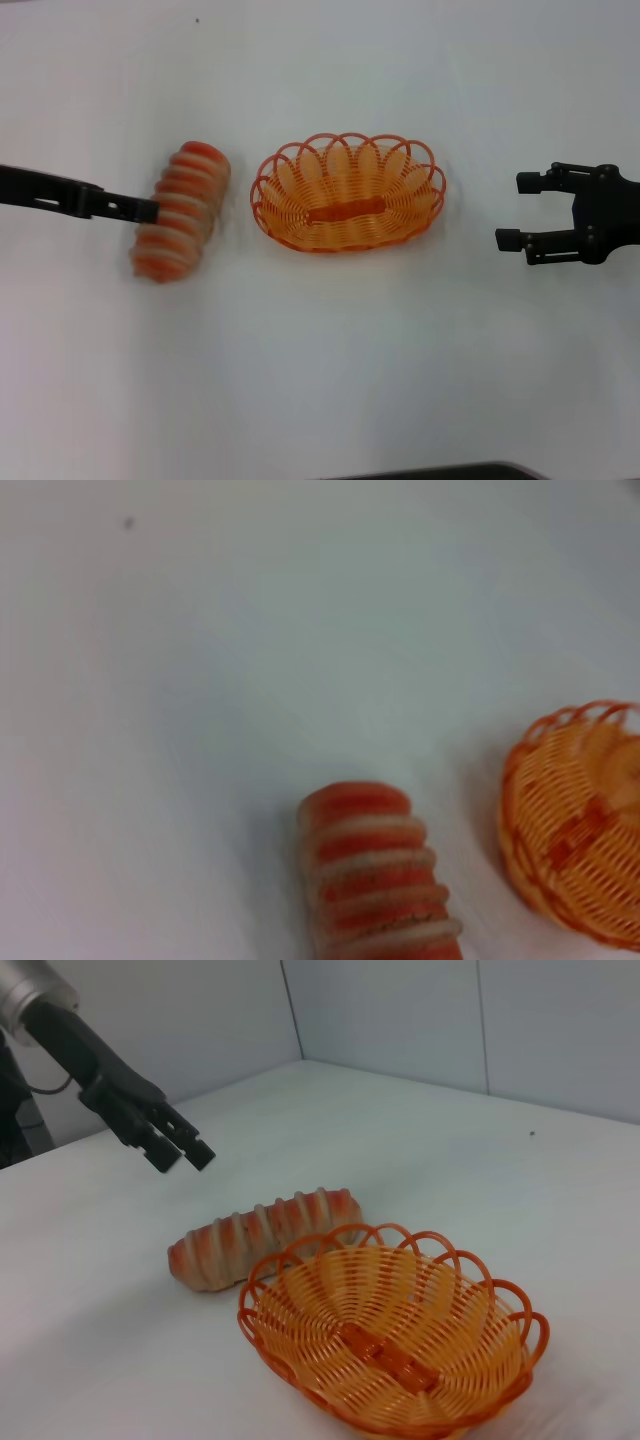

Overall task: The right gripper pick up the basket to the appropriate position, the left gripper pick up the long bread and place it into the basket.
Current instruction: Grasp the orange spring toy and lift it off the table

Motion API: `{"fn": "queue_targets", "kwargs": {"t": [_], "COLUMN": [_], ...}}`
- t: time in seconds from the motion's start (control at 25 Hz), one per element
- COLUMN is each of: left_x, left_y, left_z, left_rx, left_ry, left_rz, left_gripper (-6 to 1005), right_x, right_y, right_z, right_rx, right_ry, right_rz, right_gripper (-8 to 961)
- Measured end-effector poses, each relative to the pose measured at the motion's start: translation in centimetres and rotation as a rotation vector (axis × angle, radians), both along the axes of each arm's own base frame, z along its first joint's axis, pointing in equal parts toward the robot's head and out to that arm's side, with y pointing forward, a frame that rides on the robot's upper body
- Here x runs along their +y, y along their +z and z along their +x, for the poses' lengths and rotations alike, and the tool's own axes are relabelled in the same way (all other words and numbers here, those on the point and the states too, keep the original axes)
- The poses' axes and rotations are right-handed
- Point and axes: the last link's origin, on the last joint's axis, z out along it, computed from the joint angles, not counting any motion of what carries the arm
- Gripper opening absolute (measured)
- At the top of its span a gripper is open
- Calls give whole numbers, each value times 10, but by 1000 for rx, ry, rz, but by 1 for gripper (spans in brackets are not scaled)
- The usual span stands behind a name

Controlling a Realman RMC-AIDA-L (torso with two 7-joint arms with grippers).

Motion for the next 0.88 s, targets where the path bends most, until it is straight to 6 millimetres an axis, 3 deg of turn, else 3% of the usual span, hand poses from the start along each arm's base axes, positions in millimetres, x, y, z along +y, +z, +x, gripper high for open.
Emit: {"fn": "queue_targets", "kwargs": {"t": [0.44,0.88], "left_x": [17,20], "left_y": [-37,-50], "left_z": [35,38], "left_rx": [204,256], "left_ry": [-19,-20], "left_rz": [-35,-27], "left_gripper": [934,934], "right_x": [0,1], "right_y": [3,3], "right_z": [1,1], "right_rx": [6,7], "right_ry": [-17,-25], "right_rz": [3,-3], "right_gripper": [926,926]}}
